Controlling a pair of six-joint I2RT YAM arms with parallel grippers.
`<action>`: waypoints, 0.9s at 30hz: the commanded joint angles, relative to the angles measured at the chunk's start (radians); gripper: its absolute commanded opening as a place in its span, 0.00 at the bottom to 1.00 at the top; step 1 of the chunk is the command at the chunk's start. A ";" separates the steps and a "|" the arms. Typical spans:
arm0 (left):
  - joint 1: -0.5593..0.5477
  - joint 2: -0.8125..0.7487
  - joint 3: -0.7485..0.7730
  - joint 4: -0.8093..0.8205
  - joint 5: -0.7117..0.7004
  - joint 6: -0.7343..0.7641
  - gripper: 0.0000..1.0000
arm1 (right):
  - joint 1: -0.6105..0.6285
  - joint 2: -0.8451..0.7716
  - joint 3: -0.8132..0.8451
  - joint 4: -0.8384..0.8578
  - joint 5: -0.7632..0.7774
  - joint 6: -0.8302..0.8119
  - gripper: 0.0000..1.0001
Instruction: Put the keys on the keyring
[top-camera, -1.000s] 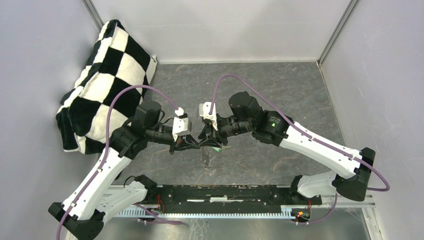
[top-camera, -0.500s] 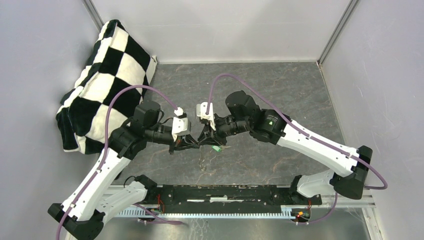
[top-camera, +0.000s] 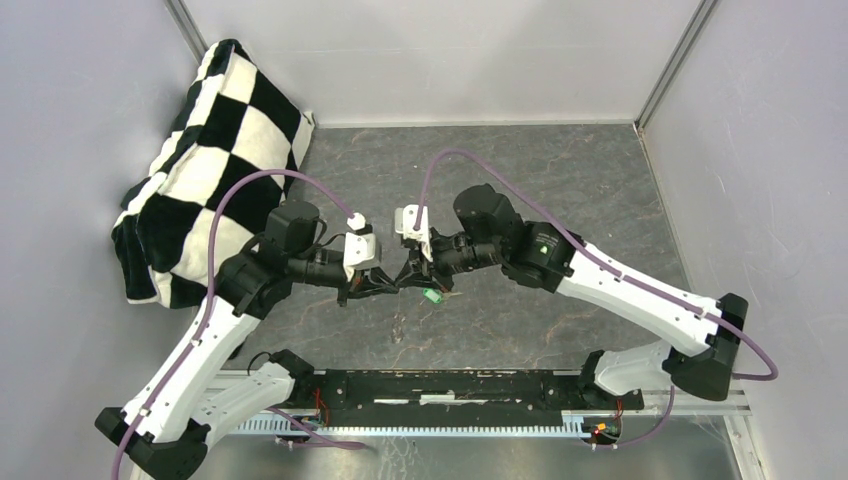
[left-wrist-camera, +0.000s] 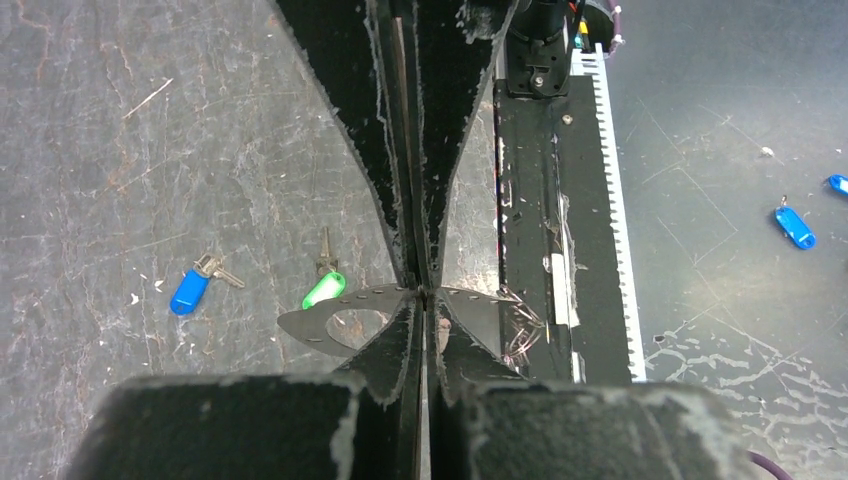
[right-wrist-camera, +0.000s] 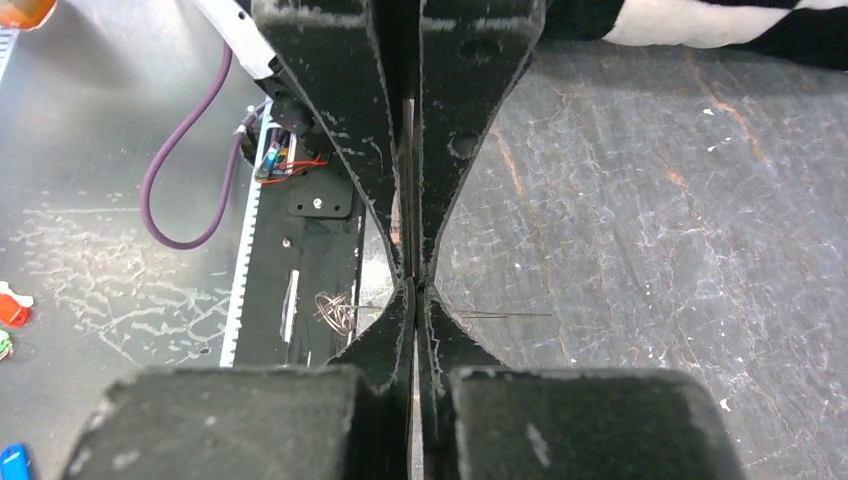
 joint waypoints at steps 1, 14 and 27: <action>-0.005 -0.017 0.058 0.021 0.044 0.021 0.06 | -0.008 -0.140 -0.132 0.246 0.101 0.065 0.00; -0.005 -0.093 -0.094 0.216 0.042 -0.252 0.35 | -0.014 -0.398 -0.684 1.188 0.085 0.401 0.00; -0.005 -0.087 -0.198 0.745 0.145 -0.689 0.37 | -0.004 -0.352 -0.866 1.629 0.175 0.532 0.01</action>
